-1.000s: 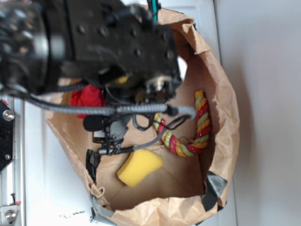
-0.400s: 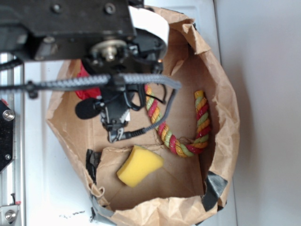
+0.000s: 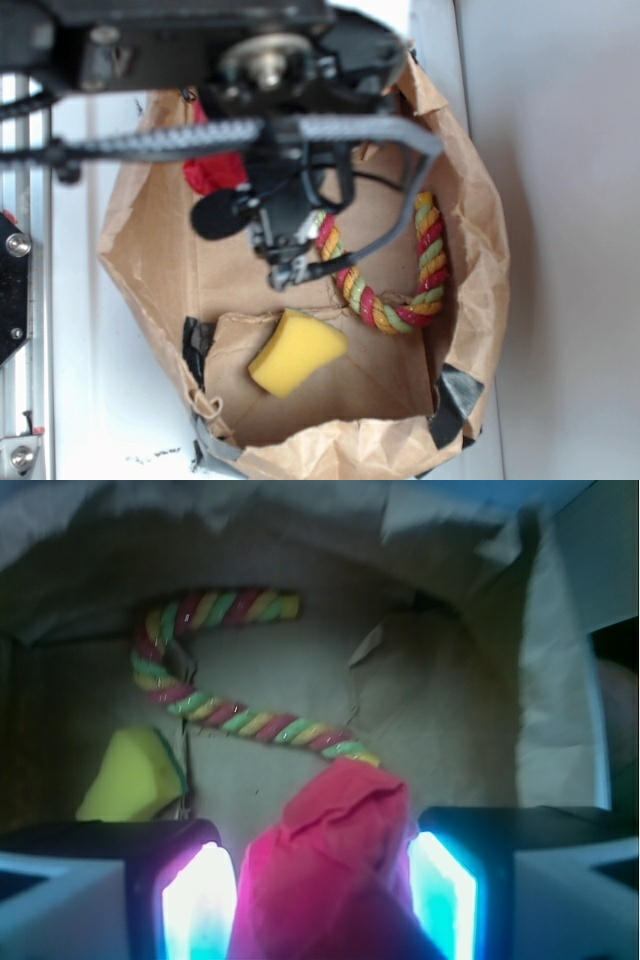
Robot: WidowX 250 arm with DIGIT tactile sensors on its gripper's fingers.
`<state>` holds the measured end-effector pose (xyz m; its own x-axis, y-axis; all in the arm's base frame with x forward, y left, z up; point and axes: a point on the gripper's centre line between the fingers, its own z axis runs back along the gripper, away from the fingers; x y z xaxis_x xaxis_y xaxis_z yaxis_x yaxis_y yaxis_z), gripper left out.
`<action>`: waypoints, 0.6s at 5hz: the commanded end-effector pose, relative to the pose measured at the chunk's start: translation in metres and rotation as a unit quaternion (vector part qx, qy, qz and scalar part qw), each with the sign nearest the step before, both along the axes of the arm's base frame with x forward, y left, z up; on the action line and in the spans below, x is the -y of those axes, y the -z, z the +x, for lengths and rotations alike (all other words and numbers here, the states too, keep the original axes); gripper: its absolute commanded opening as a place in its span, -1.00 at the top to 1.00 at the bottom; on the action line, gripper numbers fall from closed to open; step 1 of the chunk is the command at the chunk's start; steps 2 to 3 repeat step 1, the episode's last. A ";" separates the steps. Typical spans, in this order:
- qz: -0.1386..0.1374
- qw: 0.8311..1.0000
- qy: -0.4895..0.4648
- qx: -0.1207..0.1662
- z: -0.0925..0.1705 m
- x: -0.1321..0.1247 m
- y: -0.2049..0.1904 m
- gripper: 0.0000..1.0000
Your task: Grab the red paper.
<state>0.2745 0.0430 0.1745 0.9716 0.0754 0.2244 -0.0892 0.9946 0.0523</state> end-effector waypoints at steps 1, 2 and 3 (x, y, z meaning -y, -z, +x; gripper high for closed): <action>0.022 1.000 0.005 0.013 0.019 0.019 -0.006 1.00; 0.022 1.000 0.005 0.013 0.019 0.019 -0.006 1.00; 0.022 1.000 0.005 0.013 0.019 0.019 -0.006 1.00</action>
